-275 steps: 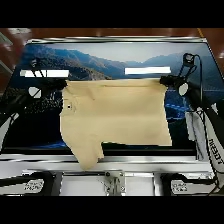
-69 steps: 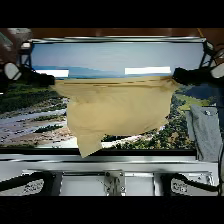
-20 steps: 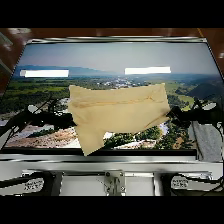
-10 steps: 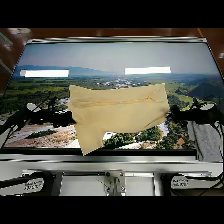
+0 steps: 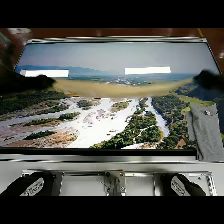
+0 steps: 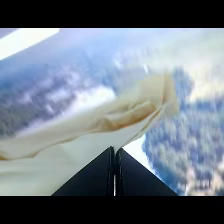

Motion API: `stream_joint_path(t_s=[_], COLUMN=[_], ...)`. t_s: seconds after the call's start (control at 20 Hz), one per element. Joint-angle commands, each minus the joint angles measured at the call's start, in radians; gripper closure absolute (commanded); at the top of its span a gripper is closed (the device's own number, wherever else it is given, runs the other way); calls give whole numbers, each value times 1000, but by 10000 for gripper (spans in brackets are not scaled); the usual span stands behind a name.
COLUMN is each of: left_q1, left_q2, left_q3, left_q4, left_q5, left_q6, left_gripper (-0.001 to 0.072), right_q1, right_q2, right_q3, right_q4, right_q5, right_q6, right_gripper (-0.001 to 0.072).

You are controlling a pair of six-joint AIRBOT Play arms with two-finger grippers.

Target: Fold the shirts.

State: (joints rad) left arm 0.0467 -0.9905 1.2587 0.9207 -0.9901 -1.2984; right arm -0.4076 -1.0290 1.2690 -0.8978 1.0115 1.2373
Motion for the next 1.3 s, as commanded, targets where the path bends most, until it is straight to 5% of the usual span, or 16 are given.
stream_joint_path(t_s=[0.0,0.25,0.45,0.75,1.05,1.25], left_q1=[1,1,1,1,1,1], left_q2=[211,377,470,475,473,453], left_q3=[336,575,587,582,472,119], left_q4=[243,326,368,419,487,474], left_q5=[2,-63,-105,-332,-476,-385], left_q6=[-113,-173,-98,-101,-108,-170], left_gripper=[665,665,664,664,665,664], right_q1=[-1,-1,-1,-1,-1,-1], right_q2=[239,431,534,571,537,537], right_q3=[267,480,506,506,407,78], right_q4=[-26,-103,-271,-565,-569,-457], right_q5=[-56,-86,84,385,734,655], right_q6=[48,113,153,181,204,196], right_gripper=[652,652,652,652,652,652])
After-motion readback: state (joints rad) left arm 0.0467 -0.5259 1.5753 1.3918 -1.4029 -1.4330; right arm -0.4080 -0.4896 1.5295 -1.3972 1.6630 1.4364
